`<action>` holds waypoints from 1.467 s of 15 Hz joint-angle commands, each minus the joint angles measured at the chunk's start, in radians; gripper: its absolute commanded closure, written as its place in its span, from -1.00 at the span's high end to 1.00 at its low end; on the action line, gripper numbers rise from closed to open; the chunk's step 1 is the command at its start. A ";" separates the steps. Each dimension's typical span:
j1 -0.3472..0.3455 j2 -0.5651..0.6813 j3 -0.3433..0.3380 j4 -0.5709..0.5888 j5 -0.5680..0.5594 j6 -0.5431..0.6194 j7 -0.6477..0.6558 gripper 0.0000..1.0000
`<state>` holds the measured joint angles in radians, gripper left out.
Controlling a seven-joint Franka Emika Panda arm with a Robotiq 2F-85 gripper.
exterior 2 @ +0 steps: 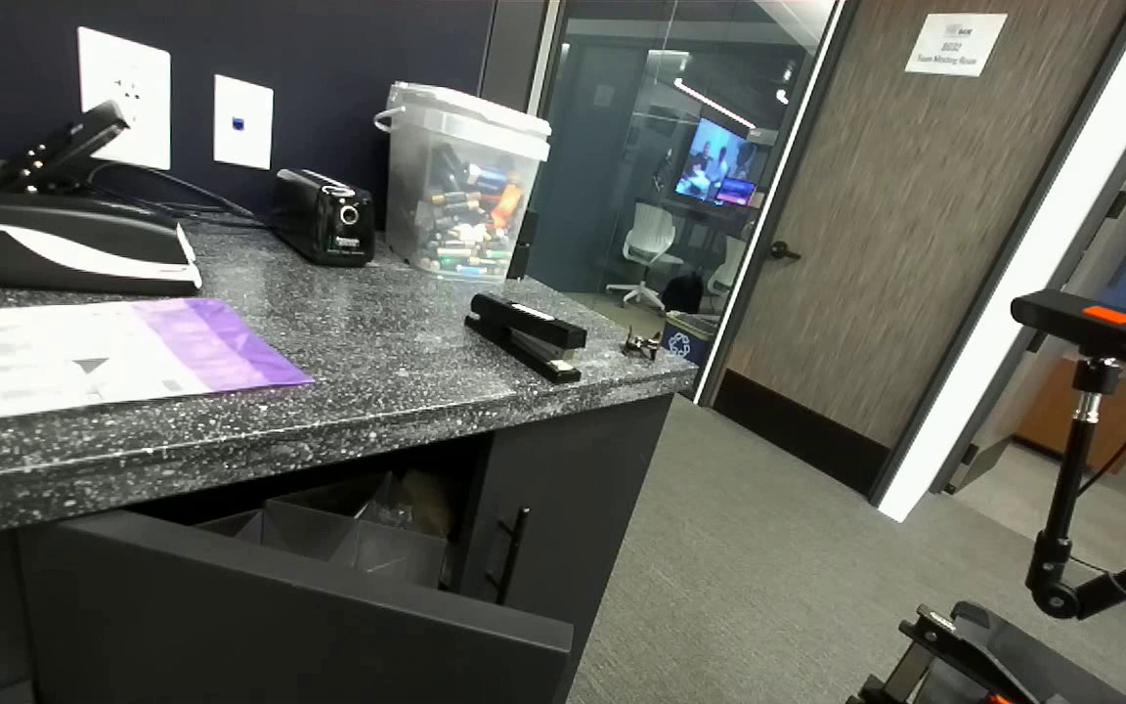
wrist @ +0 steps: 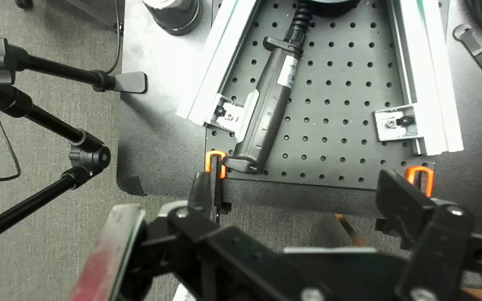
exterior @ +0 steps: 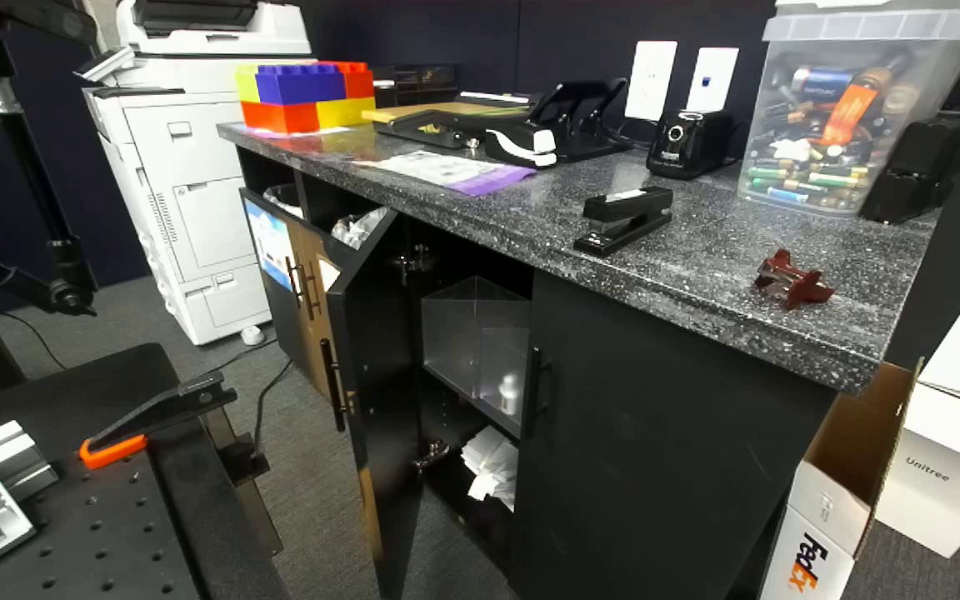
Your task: Open the right cabinet door
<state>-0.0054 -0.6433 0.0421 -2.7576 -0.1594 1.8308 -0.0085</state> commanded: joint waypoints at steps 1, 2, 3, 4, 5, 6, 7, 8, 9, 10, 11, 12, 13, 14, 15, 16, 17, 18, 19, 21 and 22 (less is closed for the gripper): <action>0.007 0.000 -0.007 0.002 -0.003 -0.003 0.003 1.00; 0.000 0.061 -0.008 0.002 -0.008 0.038 0.014 1.00; -0.009 0.127 -0.015 0.025 -0.013 0.065 0.015 1.00; -0.014 0.183 -0.019 0.044 -0.017 0.100 0.015 1.00; -0.023 0.249 -0.023 0.062 -0.022 0.164 0.031 1.00; -0.031 0.297 -0.020 0.074 -0.036 0.214 0.048 1.00; -0.037 0.353 -0.018 0.093 -0.044 0.261 0.063 1.00; -0.044 0.410 -0.015 0.119 -0.056 0.309 0.080 1.00; -0.050 0.474 -0.012 0.154 -0.068 0.335 0.097 1.00; -0.052 0.536 -0.010 0.196 -0.082 0.356 0.118 1.00; -0.052 0.599 -0.011 0.240 -0.094 0.373 0.137 1.00; -0.050 0.662 -0.016 0.284 -0.106 0.391 0.155 1.00; -0.046 0.725 -0.025 0.322 -0.101 0.435 0.163 1.00; -0.042 0.788 -0.032 0.364 -0.106 0.458 0.174 1.00; -0.036 0.852 -0.039 0.409 -0.104 0.491 0.183 1.00; -0.032 0.917 -0.046 0.448 -0.089 0.541 0.182 1.00; -0.027 0.984 -0.053 0.493 -0.075 0.591 0.179 1.00; -0.020 1.050 -0.061 0.536 -0.077 0.640 0.186 1.00; -0.013 1.116 -0.071 0.581 -0.075 0.685 0.190 1.00; 0.008 1.250 -0.088 0.677 -0.070 0.763 0.197 1.00; 0.019 1.316 -0.093 0.727 -0.061 0.797 0.197 1.00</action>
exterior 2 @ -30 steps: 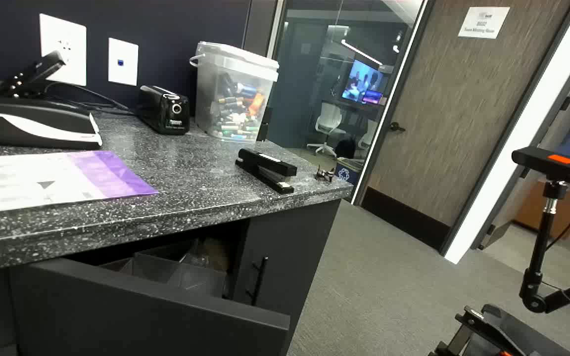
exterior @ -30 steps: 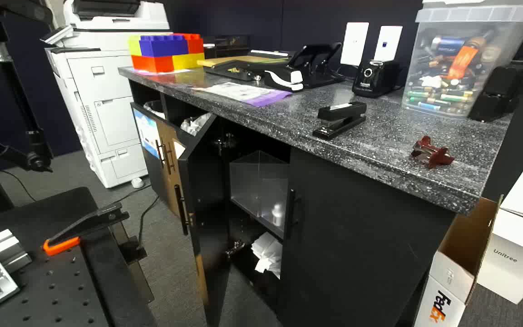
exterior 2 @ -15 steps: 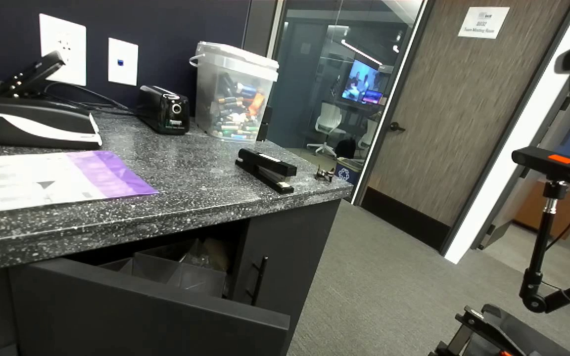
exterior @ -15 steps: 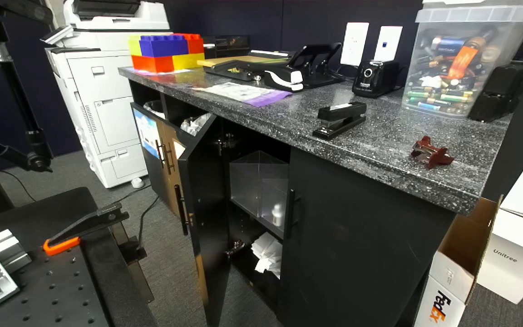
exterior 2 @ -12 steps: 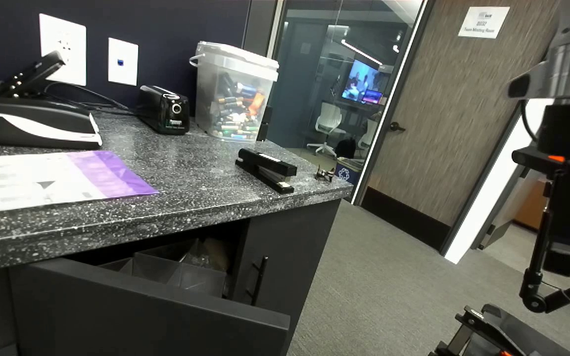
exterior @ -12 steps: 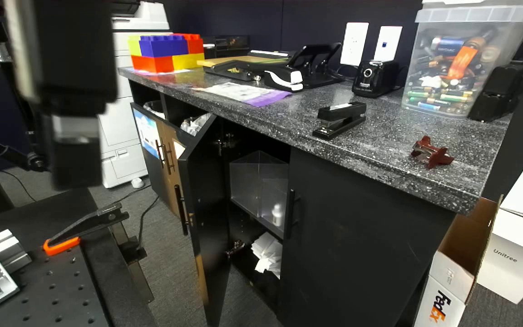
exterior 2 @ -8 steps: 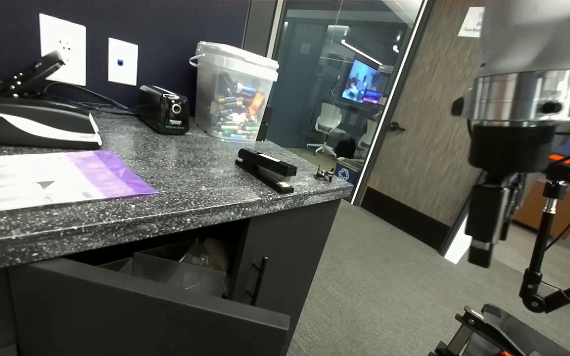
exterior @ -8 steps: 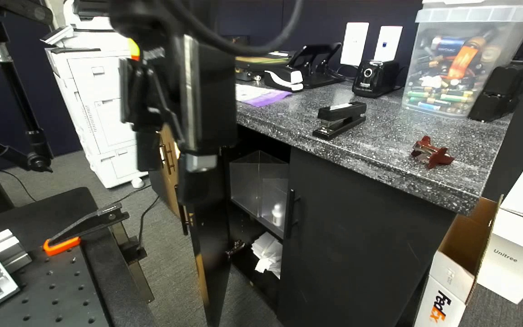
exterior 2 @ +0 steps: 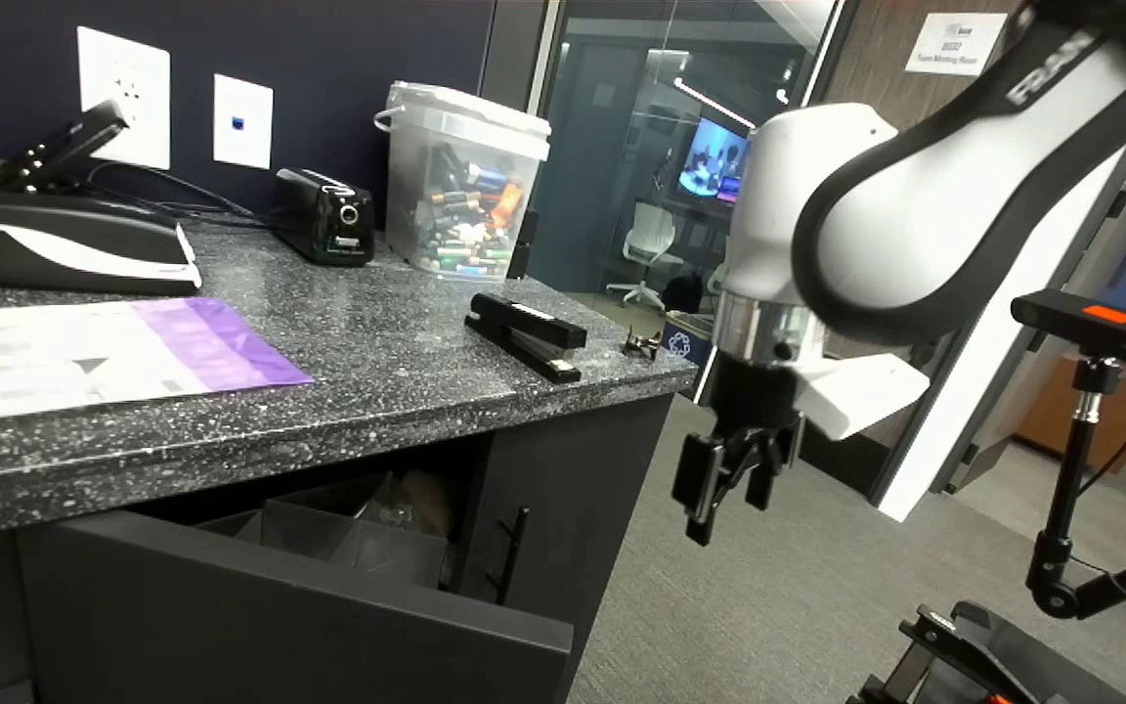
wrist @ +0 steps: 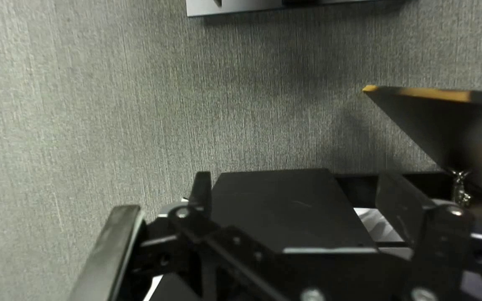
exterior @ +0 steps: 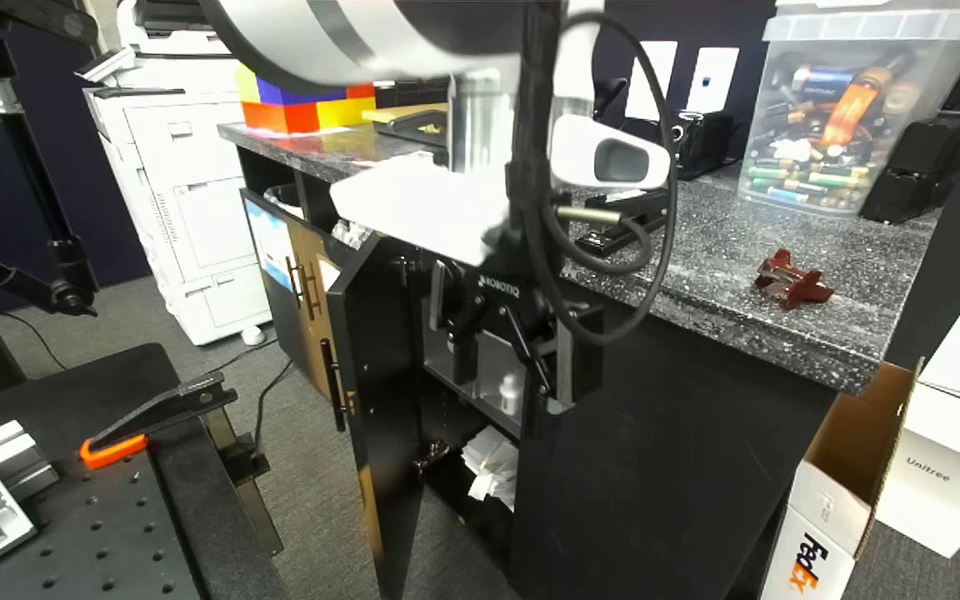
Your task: Open the right cabinet door
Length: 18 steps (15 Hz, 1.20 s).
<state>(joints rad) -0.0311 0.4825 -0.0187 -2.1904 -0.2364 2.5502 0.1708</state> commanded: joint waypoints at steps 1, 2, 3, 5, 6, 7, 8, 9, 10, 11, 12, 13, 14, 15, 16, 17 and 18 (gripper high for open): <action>0.058 0.255 -0.038 0.212 0.024 0.115 0.020 1.00; 0.071 0.319 -0.041 0.265 0.032 0.146 0.019 1.00; 0.088 0.382 -0.046 0.321 0.038 0.174 0.023 1.00; 0.121 0.480 -0.055 0.415 0.050 0.216 0.029 1.00; 0.135 0.515 -0.059 0.452 0.059 0.237 0.030 1.00; 0.148 0.543 -0.065 0.480 0.068 0.259 0.031 1.00; 0.163 0.568 -0.074 0.502 0.075 0.281 0.035 1.00; 0.176 0.586 -0.085 0.505 0.086 0.305 0.046 1.00; 0.190 0.594 -0.100 0.493 0.092 0.343 0.053 1.00; 0.201 0.601 -0.112 0.482 0.100 0.378 0.056 1.00; 0.215 0.597 -0.123 0.460 0.105 0.419 0.057 1.00; 0.226 0.594 -0.134 0.441 0.112 0.460 0.057 1.00; 0.242 0.583 -0.146 0.409 0.118 0.512 0.058 1.00; 0.256 0.569 -0.152 0.375 0.125 0.560 0.055 1.00; 0.268 0.557 -0.154 0.343 0.135 0.610 0.048 1.00; 0.287 0.544 -0.157 0.301 0.147 0.670 0.043 1.00; 0.303 0.537 -0.159 0.272 0.162 0.722 0.036 1.00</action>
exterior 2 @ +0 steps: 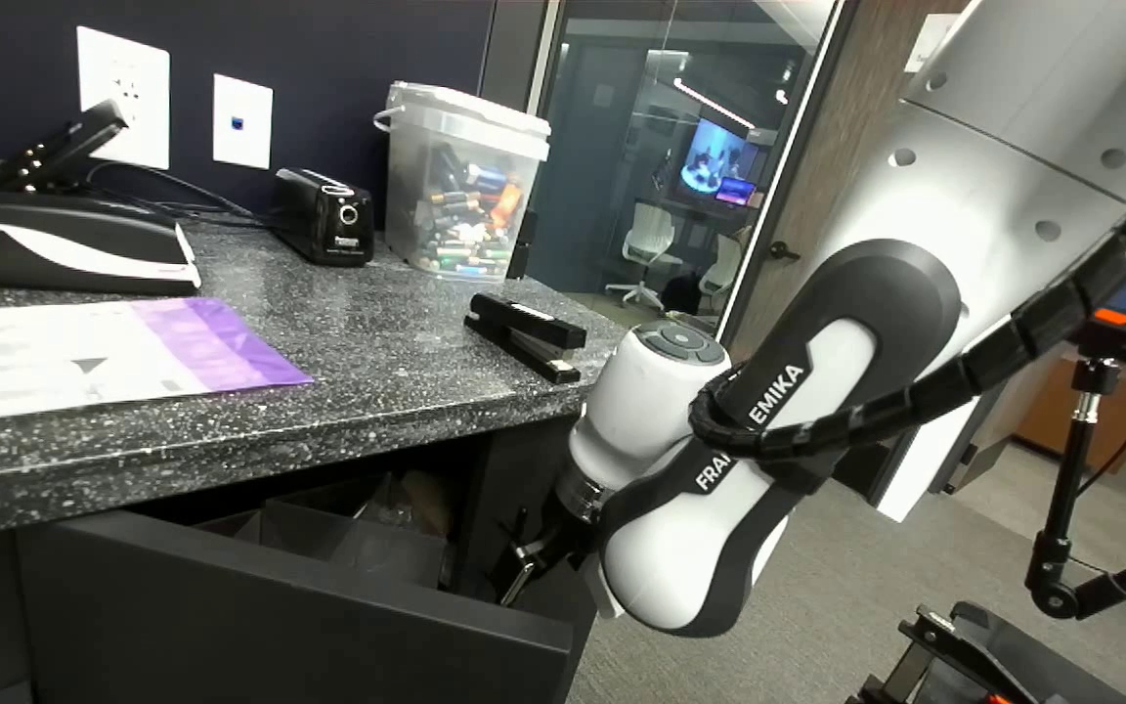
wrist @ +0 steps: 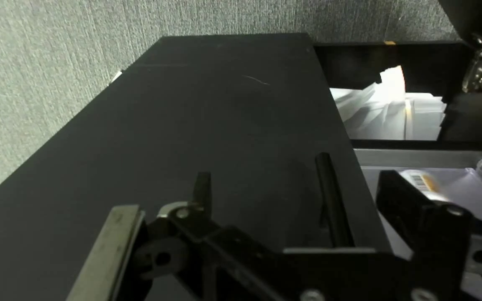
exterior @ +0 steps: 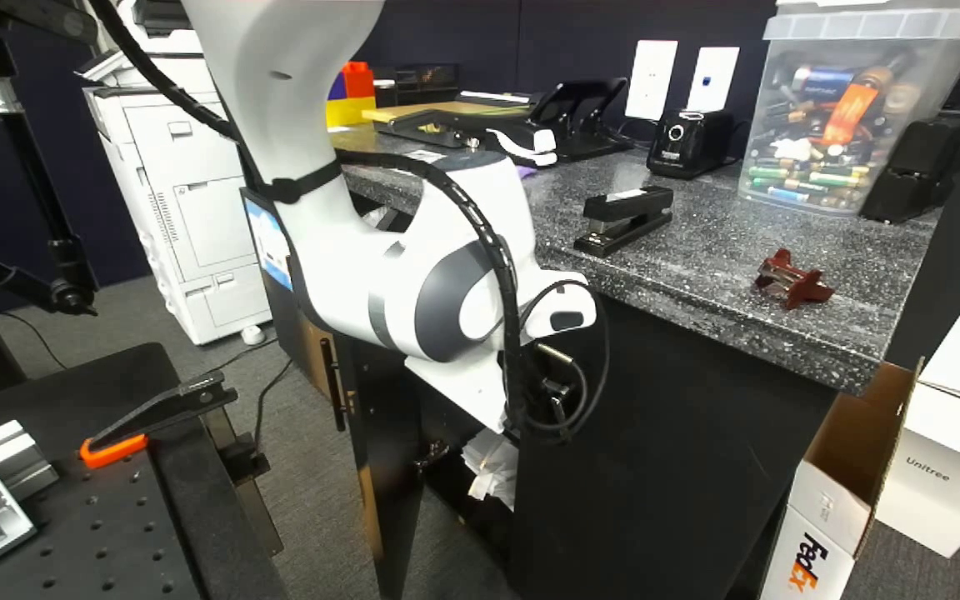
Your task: Open the right cabinet door
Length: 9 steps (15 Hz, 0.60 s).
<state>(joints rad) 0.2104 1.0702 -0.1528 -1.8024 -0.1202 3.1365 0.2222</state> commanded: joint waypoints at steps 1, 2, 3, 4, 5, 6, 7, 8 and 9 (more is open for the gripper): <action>0.087 -0.047 -0.036 -0.138 0.067 0.192 -0.020 1.00; 0.124 -0.032 -0.060 -0.147 0.096 0.250 -0.023 1.00; 0.161 -0.014 -0.086 -0.153 0.131 0.308 -0.033 1.00; 0.202 0.010 -0.117 -0.152 0.174 0.358 -0.047 1.00; 0.225 0.024 -0.131 -0.156 0.214 0.393 -0.068 1.00; 0.250 0.041 -0.150 -0.154 0.259 0.426 -0.088 1.00; 0.267 0.054 -0.161 -0.153 0.299 0.442 -0.106 1.00; 0.283 0.066 -0.173 -0.146 0.330 0.438 -0.119 1.00; 0.290 0.077 -0.181 -0.136 0.354 0.429 -0.128 1.00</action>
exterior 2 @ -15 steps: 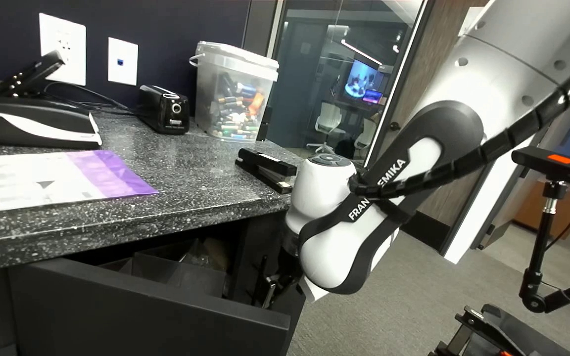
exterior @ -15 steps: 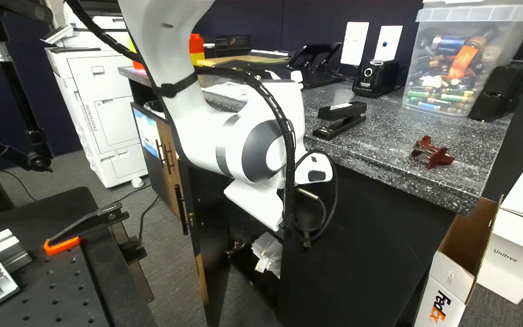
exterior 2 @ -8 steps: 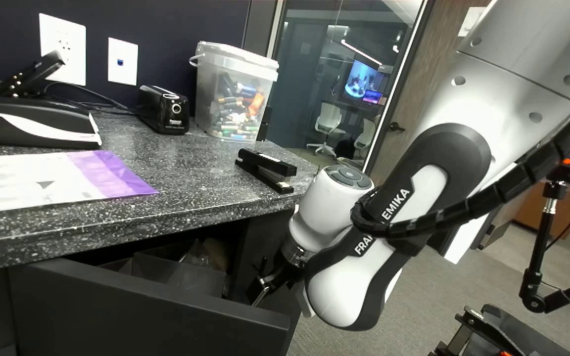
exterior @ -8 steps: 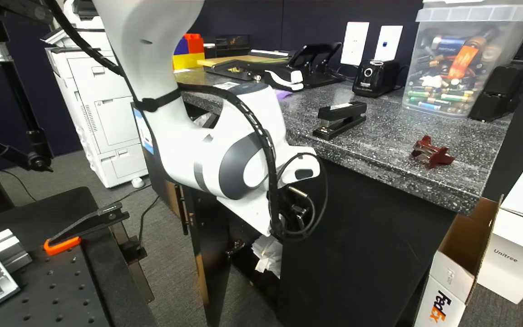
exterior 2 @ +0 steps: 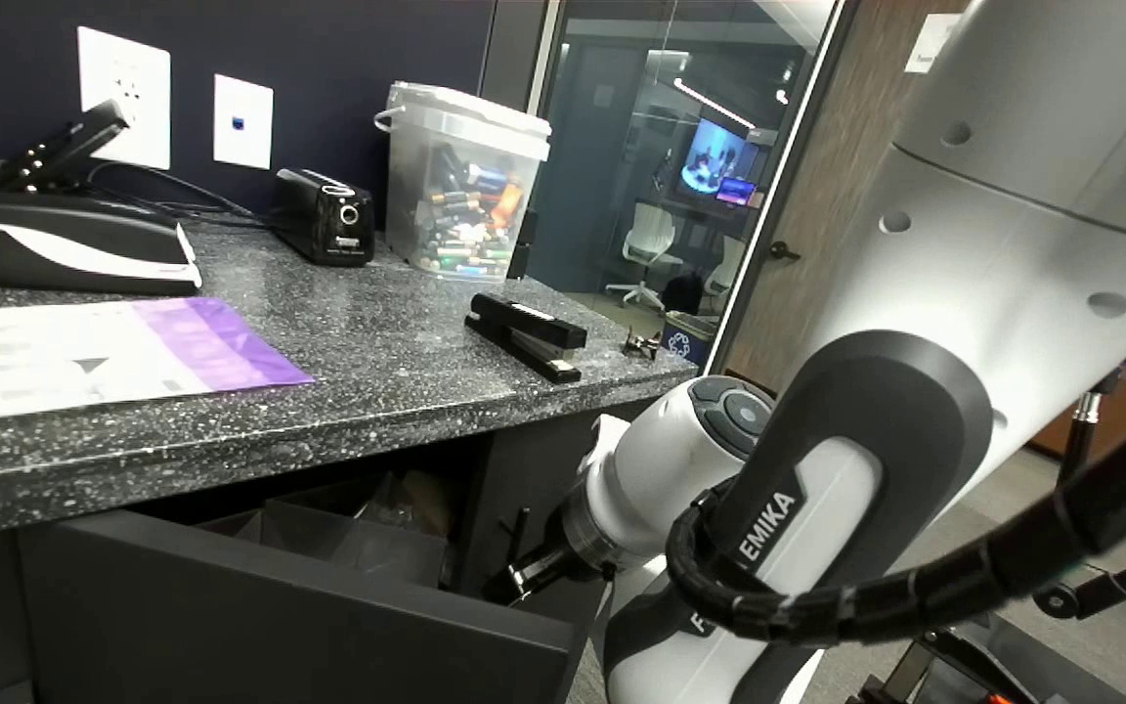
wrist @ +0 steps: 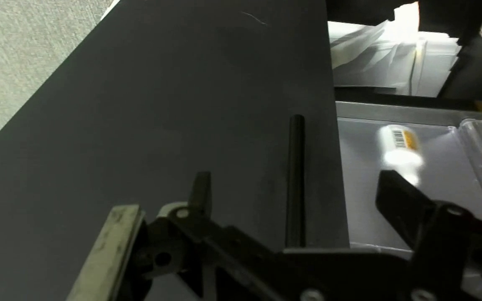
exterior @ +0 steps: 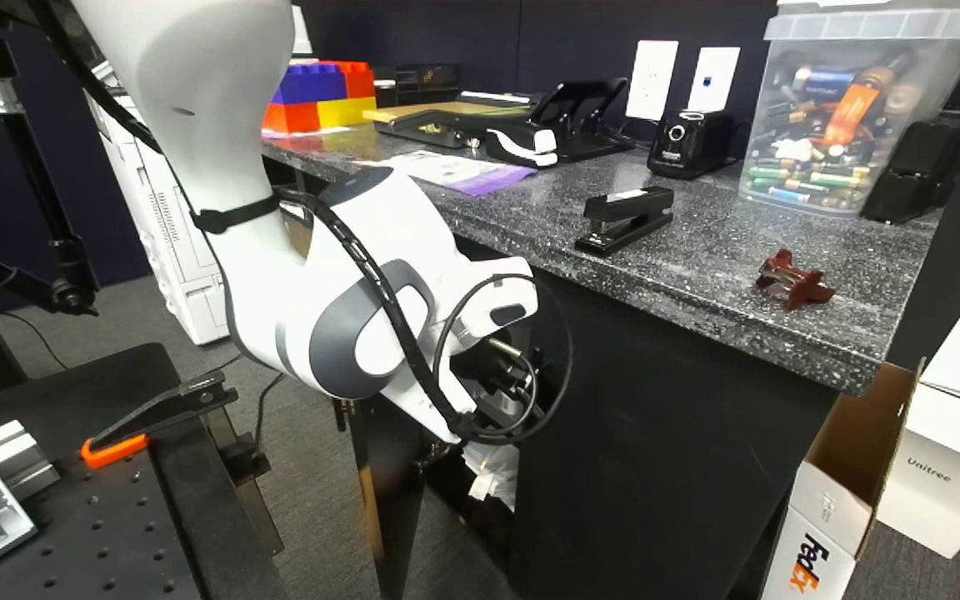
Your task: Open the right cabinet door
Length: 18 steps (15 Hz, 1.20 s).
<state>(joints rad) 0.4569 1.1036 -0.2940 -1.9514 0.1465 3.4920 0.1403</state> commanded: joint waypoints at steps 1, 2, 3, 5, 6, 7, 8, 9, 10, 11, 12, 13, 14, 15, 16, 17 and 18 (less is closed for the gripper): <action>0.047 0.053 -0.043 0.023 0.105 0.066 -0.054 1.00; 0.050 0.062 -0.048 0.033 0.120 0.063 -0.060 1.00; 0.043 0.072 -0.044 0.049 0.126 0.056 -0.064 1.00; 0.019 0.089 -0.033 0.086 0.127 0.052 -0.065 1.00; 0.007 0.095 -0.027 0.102 0.124 0.049 -0.065 1.00; -0.007 0.102 -0.019 0.120 0.118 0.048 -0.065 1.00; -0.021 0.107 -0.011 0.137 0.112 0.043 -0.066 1.00; -0.032 0.113 -0.005 0.152 0.108 0.042 -0.066 1.00; -0.045 0.117 0.004 0.167 0.103 0.040 -0.066 1.00; -0.062 0.118 0.017 0.180 0.096 0.035 -0.066 0.50; -0.090 0.111 0.043 0.191 0.080 0.022 -0.066 0.45; -0.111 0.107 0.064 0.196 0.067 0.025 -0.066 0.31; -0.127 0.105 0.084 0.199 0.054 0.029 -0.066 0.14; -0.142 0.105 0.106 0.205 0.043 0.027 -0.065 0.00; -0.159 0.108 0.126 0.213 0.033 0.031 -0.065 -0.19; -0.164 0.114 0.139 0.222 0.031 0.032 -0.064 -0.32; -0.164 0.118 0.147 0.230 0.030 0.034 -0.065 -0.46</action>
<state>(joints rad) 0.3279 1.2031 -0.1980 -1.7593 0.1884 3.4863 0.0996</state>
